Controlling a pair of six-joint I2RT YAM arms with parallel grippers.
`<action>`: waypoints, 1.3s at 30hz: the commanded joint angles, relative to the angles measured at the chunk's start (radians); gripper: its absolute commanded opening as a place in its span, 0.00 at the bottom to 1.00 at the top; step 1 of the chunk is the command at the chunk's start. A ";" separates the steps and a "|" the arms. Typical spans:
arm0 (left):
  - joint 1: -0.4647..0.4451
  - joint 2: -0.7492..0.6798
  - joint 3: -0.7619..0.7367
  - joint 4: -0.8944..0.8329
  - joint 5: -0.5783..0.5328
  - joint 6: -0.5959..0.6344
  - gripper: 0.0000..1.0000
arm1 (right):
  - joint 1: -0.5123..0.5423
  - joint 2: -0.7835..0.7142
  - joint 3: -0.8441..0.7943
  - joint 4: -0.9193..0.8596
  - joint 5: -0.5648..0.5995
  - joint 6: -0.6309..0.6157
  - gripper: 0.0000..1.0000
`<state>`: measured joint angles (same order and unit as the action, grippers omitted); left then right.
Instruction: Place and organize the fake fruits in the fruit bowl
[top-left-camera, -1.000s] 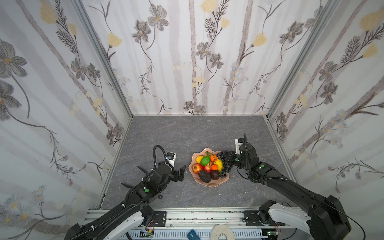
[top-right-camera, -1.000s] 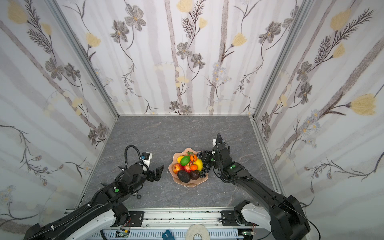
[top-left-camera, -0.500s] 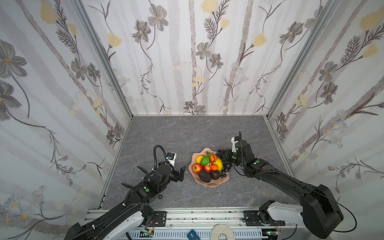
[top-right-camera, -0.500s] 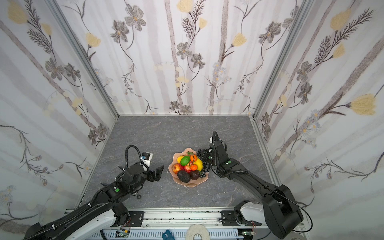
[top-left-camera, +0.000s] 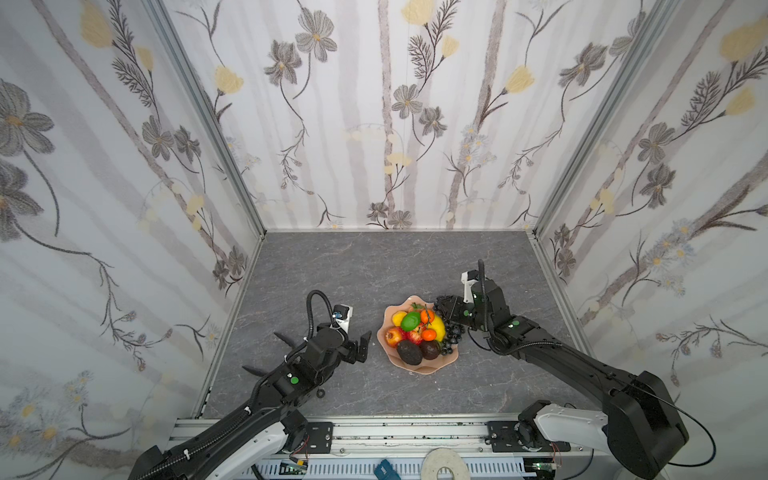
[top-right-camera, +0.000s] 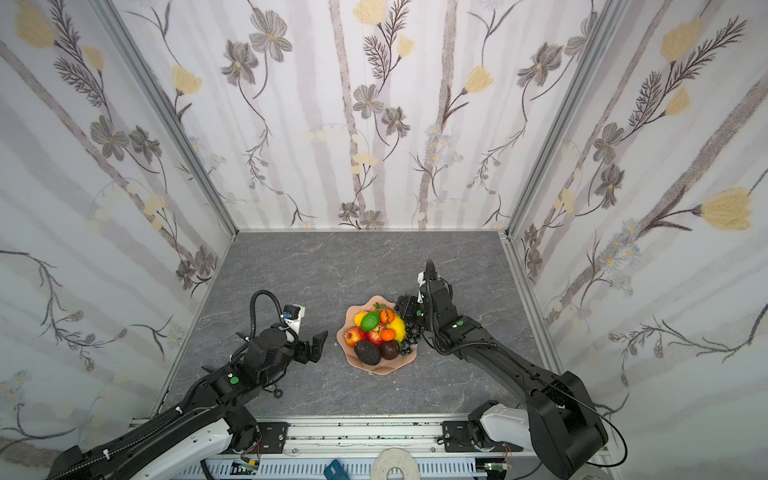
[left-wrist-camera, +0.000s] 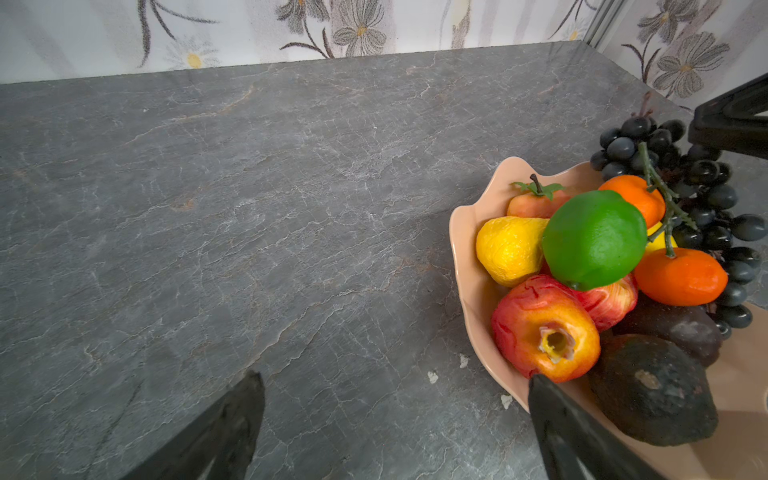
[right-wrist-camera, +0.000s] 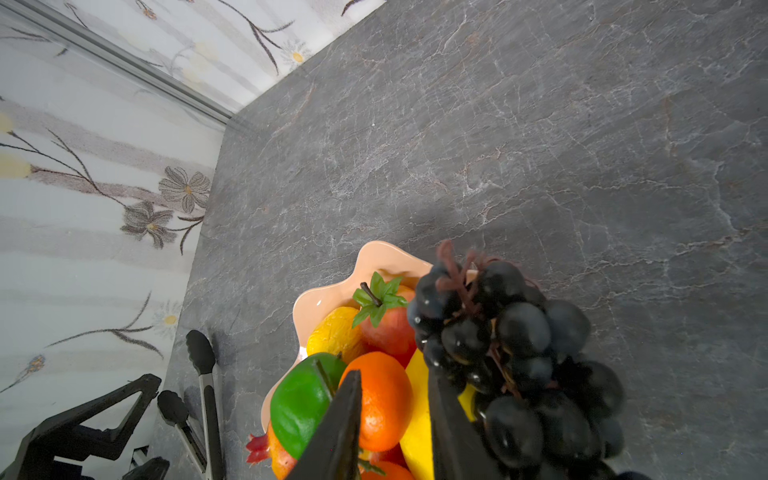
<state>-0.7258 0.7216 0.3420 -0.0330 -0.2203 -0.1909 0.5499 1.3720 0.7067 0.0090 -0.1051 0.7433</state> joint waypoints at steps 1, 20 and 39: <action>0.000 -0.005 -0.001 0.031 -0.019 -0.004 1.00 | 0.001 -0.024 0.017 0.021 0.027 -0.033 0.32; 0.000 -0.164 -0.013 0.032 -0.321 -0.027 1.00 | -0.139 -0.414 0.020 -0.054 0.370 -0.426 0.72; 0.349 0.211 -0.019 0.489 -0.513 0.251 1.00 | -0.478 -0.261 -0.382 0.617 0.641 -0.559 0.99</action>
<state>-0.4282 0.9054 0.3393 0.3748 -0.8207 0.0563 0.0765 1.0672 0.3336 0.4801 0.5285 0.2176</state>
